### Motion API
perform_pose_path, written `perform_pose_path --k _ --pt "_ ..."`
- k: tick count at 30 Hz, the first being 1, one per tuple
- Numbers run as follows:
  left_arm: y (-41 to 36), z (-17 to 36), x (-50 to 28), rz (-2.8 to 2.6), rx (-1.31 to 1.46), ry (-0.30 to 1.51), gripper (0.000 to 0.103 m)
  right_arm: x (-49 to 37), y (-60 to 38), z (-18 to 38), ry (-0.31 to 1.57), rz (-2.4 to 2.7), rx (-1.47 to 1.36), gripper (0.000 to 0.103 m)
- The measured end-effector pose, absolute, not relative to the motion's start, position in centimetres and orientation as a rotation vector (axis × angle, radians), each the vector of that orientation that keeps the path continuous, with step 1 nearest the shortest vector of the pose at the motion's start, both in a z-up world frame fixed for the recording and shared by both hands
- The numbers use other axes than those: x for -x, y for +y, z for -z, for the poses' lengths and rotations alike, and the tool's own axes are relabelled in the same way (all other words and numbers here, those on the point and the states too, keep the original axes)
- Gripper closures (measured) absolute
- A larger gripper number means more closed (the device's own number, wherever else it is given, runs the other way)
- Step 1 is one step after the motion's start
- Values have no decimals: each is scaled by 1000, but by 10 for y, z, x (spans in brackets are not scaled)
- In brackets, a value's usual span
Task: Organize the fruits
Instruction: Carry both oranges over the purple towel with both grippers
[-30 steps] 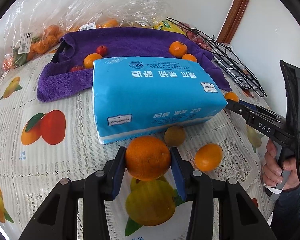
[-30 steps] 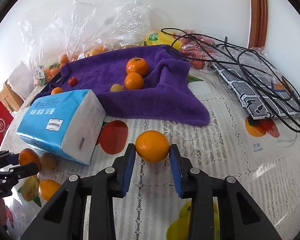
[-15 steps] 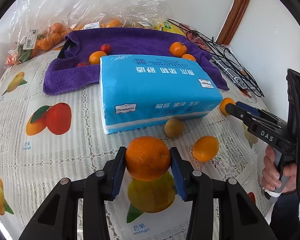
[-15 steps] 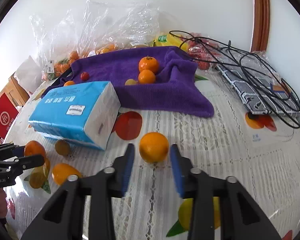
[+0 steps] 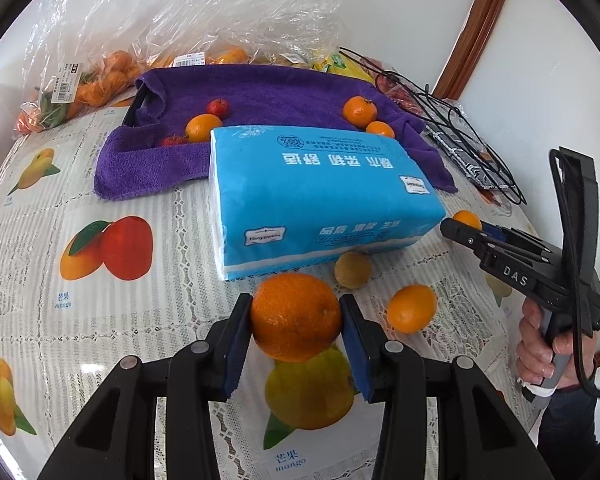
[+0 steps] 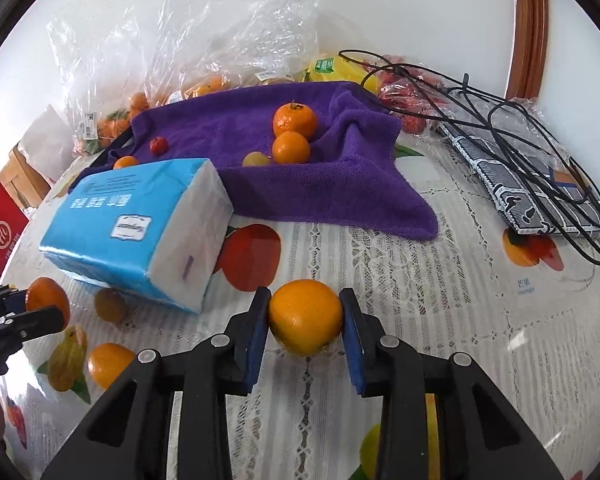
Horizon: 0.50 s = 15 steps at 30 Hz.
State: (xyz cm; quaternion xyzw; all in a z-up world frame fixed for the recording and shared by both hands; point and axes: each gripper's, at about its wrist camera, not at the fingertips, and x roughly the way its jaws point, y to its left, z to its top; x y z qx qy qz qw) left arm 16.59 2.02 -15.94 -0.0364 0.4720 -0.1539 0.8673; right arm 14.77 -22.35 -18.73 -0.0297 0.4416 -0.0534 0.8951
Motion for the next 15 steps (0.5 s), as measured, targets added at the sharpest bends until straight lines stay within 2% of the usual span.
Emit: perform_pose_path --k 15 --pt "15 120 -150 323 76 925 62 -112 -176 145 849 44 66 69"
